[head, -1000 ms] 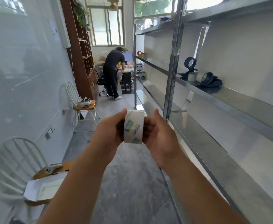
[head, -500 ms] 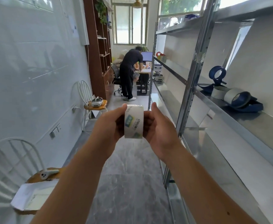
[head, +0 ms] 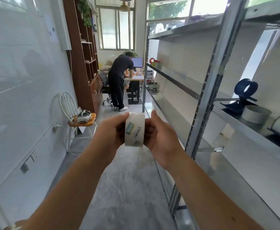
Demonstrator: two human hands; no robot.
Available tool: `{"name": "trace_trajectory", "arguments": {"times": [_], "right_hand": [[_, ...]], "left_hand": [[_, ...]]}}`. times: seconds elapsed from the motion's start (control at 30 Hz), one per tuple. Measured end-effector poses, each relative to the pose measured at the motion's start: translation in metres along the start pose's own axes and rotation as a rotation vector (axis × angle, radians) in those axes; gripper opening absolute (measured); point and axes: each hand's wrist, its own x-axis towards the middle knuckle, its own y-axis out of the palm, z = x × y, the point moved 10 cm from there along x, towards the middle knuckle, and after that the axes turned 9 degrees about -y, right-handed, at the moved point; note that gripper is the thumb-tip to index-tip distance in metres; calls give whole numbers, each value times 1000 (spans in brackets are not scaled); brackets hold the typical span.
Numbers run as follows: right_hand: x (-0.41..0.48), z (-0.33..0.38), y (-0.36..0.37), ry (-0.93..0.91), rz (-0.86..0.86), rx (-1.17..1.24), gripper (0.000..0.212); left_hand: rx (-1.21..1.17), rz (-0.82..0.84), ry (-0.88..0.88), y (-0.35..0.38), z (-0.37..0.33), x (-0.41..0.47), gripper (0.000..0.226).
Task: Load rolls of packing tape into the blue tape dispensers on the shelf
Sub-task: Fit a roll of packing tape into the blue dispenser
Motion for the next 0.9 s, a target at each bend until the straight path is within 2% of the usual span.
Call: {"name": "trace_trajectory", "arguments": {"times": [0.17, 0.3, 0.53, 0.77, 0.9], "right_hand": [[78, -12, 9, -38, -73, -15, 51], [115, -18, -11, -77, -170, -6, 48], [130, -4, -94, -151, -401, 18, 44], [136, 26, -178, -245, -529, -77, 38], [143, 45, -218, -312, -609, -81, 50]], "left_hand": [[73, 89, 22, -16, -24, 88, 24], [108, 202, 5, 1, -26, 147, 24], [137, 456, -65, 93, 1, 208, 28], [192, 657, -63, 190, 9, 236, 28], [269, 805, 15, 240, 0, 248, 34]]}}
